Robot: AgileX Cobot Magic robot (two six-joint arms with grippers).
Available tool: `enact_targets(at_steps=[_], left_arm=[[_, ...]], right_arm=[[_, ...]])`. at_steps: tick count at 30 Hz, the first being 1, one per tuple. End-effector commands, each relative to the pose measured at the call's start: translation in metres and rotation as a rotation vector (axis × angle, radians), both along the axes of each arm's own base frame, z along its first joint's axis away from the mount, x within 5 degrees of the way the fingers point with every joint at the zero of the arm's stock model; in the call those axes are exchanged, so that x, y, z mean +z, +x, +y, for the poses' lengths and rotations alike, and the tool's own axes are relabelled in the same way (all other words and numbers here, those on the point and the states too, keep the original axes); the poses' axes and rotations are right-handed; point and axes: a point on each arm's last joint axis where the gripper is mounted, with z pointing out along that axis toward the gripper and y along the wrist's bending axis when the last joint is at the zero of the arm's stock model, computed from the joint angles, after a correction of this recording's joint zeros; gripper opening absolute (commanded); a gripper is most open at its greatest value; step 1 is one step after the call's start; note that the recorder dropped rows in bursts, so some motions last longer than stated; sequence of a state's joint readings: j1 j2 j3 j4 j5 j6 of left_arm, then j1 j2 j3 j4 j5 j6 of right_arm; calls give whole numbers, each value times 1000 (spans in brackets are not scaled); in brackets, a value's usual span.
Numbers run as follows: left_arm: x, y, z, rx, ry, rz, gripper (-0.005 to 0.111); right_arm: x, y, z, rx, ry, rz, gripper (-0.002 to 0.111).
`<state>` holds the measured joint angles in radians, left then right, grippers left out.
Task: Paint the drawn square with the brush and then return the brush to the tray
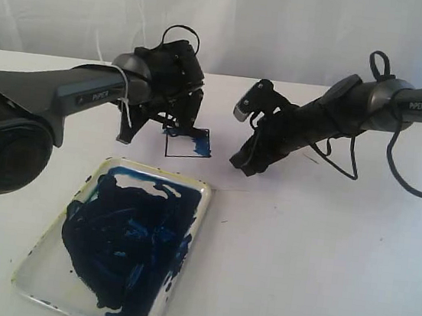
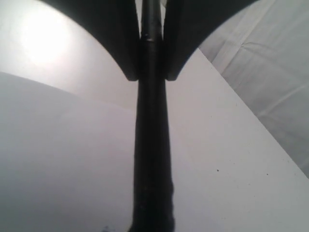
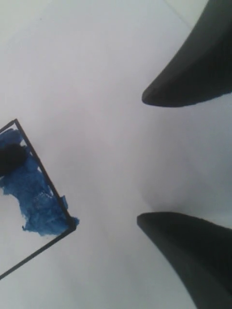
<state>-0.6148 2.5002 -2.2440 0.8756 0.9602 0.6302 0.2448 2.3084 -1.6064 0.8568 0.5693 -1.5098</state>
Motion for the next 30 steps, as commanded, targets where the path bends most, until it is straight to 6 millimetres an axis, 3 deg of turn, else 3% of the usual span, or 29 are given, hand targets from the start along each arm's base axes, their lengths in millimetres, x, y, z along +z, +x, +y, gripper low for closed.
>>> enact_targets(at_steps=[1, 3, 21, 30], left_arm=[[0, 0, 1, 14, -5, 1, 0], [0, 2, -2, 36, -70, -44, 0], [-1, 4, -1, 54, -94, -54, 0], [-3, 6, 9, 108, -108, -24, 0]], right_arm=[[-13, -5, 1, 43, -36, 23, 60], [-13, -5, 1, 43, -36, 23, 60], [-13, -5, 1, 41, -36, 22, 60], [-13, -5, 1, 43, -37, 23, 60]])
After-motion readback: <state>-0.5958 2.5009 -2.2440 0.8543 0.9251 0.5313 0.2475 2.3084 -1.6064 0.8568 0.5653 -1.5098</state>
